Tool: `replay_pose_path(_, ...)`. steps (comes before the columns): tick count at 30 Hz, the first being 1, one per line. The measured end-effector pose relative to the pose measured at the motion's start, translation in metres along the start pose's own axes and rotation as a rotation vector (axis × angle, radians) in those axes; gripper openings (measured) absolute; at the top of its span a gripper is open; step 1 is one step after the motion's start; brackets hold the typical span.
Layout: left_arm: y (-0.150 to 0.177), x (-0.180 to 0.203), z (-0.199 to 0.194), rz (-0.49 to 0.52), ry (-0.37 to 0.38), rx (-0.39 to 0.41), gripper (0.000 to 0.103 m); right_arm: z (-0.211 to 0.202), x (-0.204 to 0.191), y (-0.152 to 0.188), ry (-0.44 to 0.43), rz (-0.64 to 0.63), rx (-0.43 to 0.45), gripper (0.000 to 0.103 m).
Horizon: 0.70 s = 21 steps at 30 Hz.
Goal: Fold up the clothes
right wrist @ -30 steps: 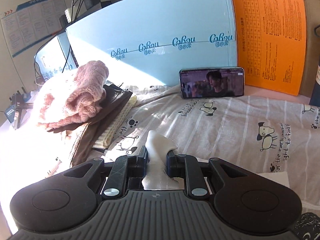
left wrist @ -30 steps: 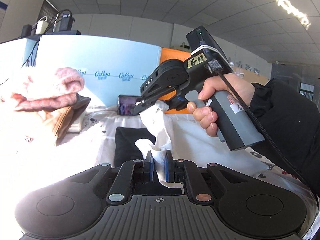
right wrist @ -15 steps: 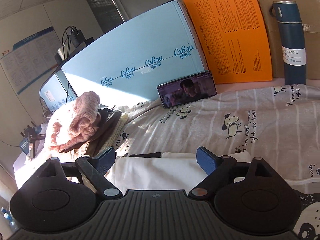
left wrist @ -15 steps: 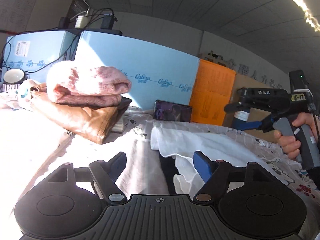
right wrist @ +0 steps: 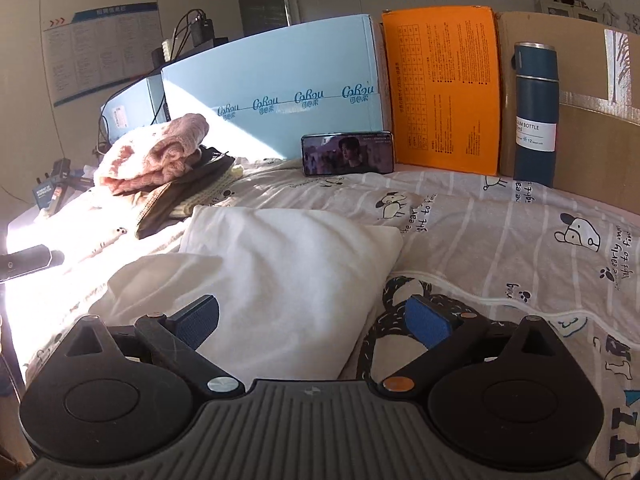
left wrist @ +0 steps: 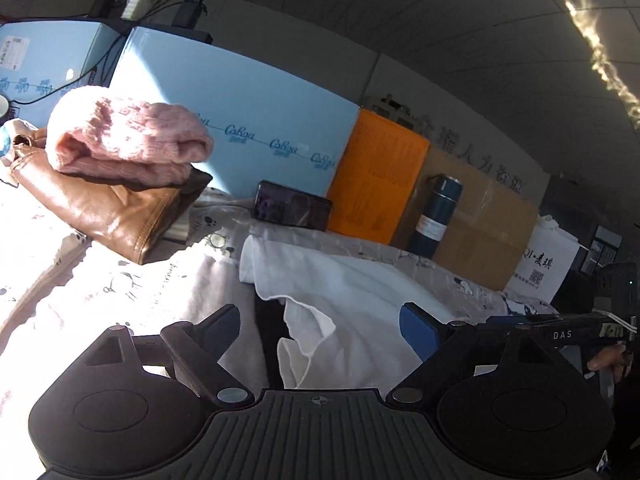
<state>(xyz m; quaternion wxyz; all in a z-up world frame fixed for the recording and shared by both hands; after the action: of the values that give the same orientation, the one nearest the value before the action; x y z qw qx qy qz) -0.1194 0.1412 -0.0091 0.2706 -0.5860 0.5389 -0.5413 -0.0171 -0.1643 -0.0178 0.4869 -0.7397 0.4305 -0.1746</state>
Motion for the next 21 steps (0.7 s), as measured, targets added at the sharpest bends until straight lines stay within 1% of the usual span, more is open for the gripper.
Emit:
replay_pose_path(2, 0.008, 0.008, 0.018, 0.004, 0.005, -0.074, 0.054, 0.0, 0.002, 0.012, 0.016, 0.0, -0.029, 0.1)
replay_pose_path(3, 0.012, 0.01, 0.025, 0.002, 0.005, -0.108, 0.021, 0.0, 0.003, 0.018, 0.024, 0.0, -0.044, 0.1)
replay_pose_path(4, 0.015, 0.009, 0.029, 0.003, -0.018, -0.128, 0.012, -0.001, 0.005, 0.023, 0.032, -0.003, -0.055, 0.1)
replay_pose_path(5, 0.016, 0.008, 0.027, 0.006, -0.035, -0.132, 0.012, -0.001, 0.006, 0.027, 0.037, -0.011, -0.063, 0.1)
replay_pose_path(7, 0.019, 0.006, 0.022, 0.011, -0.069, -0.141, 0.008, -0.003, 0.008, 0.034, 0.042, -0.021, -0.071, 0.1)
replay_pose_path(13, 0.02, 0.002, 0.003, 0.024, -0.17, -0.157, 0.009, -0.003, 0.017, 0.039, 0.003, 0.016, -0.085, 0.102)
replay_pose_path(15, 0.018, 0.0, -0.002, 0.014, -0.185, -0.154, 0.012, -0.003, 0.017, 0.038, -0.011, 0.022, -0.089, 0.102)
replay_pose_path(17, 0.015, 0.0, -0.007, -0.012, -0.168, -0.138, 0.023, -0.005, 0.02, 0.035, -0.039, 0.048, -0.083, 0.102)
replay_pose_path(18, 0.014, 0.0, -0.009, -0.029, -0.155, -0.128, 0.037, -0.006, 0.022, 0.033, -0.053, 0.064, -0.079, 0.102)
replay_pose_path(19, 0.012, 0.001, -0.011, -0.061, -0.118, -0.12, 0.056, -0.007, 0.023, 0.031, -0.068, 0.08, -0.075, 0.102)
replay_pose_path(21, 0.009, 0.006, -0.012, -0.096, -0.027, -0.123, 0.073, -0.009, 0.029, 0.021, -0.088, 0.122, -0.056, 0.102)
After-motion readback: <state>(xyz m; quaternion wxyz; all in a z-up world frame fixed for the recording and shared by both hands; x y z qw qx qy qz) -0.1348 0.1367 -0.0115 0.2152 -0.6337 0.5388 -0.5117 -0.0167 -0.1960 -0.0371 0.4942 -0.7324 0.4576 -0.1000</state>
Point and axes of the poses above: each gripper's, at about its wrist camera, not at the fingertips, and z roughly the way its jaws point, x to its right, y to its underside, the point moved 3 cm from there along z, roughly the way its jaws point, and after that the axes turned 3 degrees about x, right-handed, at the moved point
